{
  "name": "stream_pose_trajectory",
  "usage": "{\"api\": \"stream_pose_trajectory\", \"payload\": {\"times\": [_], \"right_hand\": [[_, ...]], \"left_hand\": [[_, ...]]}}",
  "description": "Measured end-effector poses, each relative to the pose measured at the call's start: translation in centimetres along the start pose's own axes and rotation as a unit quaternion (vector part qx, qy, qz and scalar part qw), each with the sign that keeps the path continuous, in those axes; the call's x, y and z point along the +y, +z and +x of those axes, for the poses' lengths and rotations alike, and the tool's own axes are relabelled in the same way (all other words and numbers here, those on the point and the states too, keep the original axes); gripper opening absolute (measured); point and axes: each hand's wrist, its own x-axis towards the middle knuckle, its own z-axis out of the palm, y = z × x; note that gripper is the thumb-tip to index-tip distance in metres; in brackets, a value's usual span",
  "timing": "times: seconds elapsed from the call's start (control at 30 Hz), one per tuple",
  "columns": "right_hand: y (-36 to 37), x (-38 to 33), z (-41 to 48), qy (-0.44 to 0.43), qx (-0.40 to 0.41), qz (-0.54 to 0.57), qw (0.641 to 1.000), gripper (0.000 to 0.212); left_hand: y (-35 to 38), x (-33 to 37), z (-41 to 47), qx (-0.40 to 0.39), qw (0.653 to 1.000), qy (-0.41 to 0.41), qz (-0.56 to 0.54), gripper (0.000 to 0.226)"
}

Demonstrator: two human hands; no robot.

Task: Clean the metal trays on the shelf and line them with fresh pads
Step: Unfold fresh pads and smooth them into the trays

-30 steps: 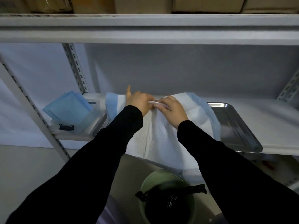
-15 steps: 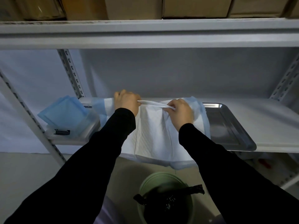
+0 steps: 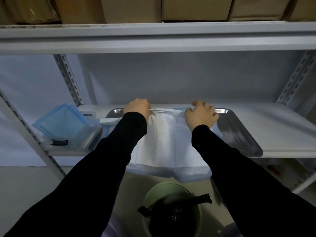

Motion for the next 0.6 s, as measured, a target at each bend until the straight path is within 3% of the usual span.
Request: {"api": "stream_pose_trajectory", "payload": {"times": [0.1, 0.23, 0.33, 0.6], "right_hand": [[-0.1, 0.7, 0.5, 0.095, -0.06, 0.019, 0.994, 0.043], [0.1, 1.1, 0.7, 0.152, -0.118, 0.158, 0.969, 0.039], [0.2, 1.1, 0.7, 0.141, -0.095, 0.249, 0.953, 0.032], [-0.5, 1.4, 1.2, 0.145, -0.033, 0.252, 0.956, 0.036]], "left_hand": [[0.0, -0.1, 0.3, 0.003, 1.0, -0.012, -0.021, 0.018], [0.1, 0.0, 0.5, -0.006, 0.998, -0.009, -0.061, 0.02], [0.2, 0.1, 0.6, -0.027, 0.996, -0.005, -0.089, 0.024], [0.4, -1.2, 1.1, 0.007, 0.993, -0.048, -0.104, 0.026]]}}
